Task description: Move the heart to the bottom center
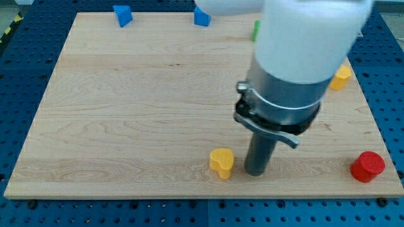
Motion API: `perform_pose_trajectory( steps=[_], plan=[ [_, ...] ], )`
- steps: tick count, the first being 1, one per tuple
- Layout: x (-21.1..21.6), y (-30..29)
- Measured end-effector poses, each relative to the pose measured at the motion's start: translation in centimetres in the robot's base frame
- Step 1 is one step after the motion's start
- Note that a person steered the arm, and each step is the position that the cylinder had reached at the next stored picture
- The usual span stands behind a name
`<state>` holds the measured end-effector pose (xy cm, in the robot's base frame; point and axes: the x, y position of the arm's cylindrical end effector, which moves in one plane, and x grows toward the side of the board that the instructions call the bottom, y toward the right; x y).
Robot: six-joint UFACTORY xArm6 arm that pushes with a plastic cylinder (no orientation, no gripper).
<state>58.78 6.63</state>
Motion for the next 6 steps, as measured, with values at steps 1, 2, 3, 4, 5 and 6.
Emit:
perform_pose_trajectory(
  steps=[1, 2, 3, 4, 5, 6],
  plan=[
    [0.0, -1.6],
    [-0.2, -2.9],
    [-0.8, -3.6],
    [-5.5, -1.8],
    [-13.2, -1.0],
    [-20.3, -0.9]
  ],
)
